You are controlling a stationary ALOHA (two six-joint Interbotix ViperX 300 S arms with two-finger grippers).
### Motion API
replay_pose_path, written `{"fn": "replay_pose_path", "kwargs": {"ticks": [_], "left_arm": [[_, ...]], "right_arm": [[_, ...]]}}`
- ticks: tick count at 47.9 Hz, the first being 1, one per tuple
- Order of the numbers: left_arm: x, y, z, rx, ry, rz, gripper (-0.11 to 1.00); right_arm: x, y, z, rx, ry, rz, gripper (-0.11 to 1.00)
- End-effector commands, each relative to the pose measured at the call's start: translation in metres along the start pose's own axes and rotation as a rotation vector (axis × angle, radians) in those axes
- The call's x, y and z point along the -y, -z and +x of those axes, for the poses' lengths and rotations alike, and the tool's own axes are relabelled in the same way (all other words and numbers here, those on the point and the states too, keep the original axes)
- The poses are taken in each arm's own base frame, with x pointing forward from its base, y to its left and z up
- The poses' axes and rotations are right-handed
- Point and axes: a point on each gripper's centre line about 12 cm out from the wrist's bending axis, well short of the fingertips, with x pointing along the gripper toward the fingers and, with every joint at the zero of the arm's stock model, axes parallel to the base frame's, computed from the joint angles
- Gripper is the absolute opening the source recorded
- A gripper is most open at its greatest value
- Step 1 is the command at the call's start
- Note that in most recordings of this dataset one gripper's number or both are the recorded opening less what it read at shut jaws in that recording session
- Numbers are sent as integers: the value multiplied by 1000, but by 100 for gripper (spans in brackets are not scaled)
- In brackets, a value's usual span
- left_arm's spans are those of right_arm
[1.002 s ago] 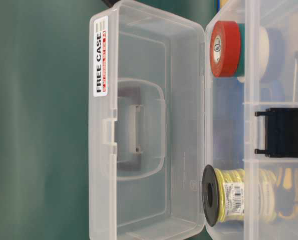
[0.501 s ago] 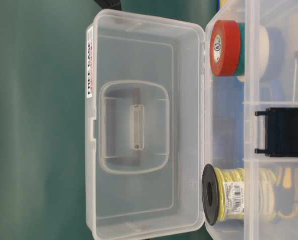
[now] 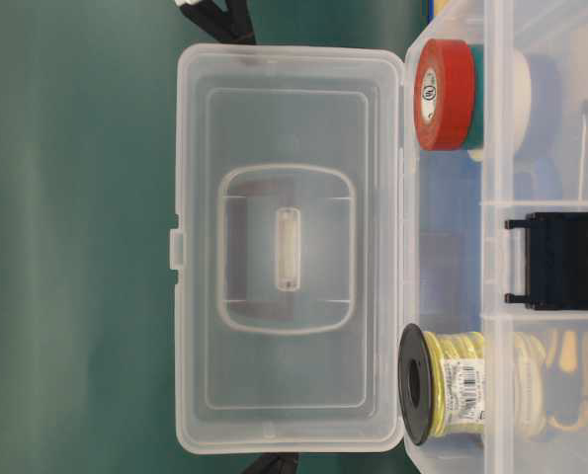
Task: Open the tool box with both arms.
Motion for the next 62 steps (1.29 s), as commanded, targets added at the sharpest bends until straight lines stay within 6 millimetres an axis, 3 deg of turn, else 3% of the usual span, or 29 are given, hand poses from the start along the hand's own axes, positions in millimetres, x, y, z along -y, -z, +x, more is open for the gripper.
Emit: {"fn": "replay_pose_path", "kwargs": {"ticks": [1, 23, 45, 62], "left_arm": [[3, -28, 5, 86, 10, 8, 75], [-5, -26, 7, 74, -13, 1, 75], [-26, -14, -16, 72, -89, -21, 75], [-25, -8, -34, 82, -96, -24, 76]], "right_arm": [[-5, -9, 8, 15, -15, -7, 78], [5, -10, 8, 24, 14, 4, 78], [28, 0, -30, 31, 95, 35, 78], [27, 10, -47, 18, 100, 43, 78]]}}
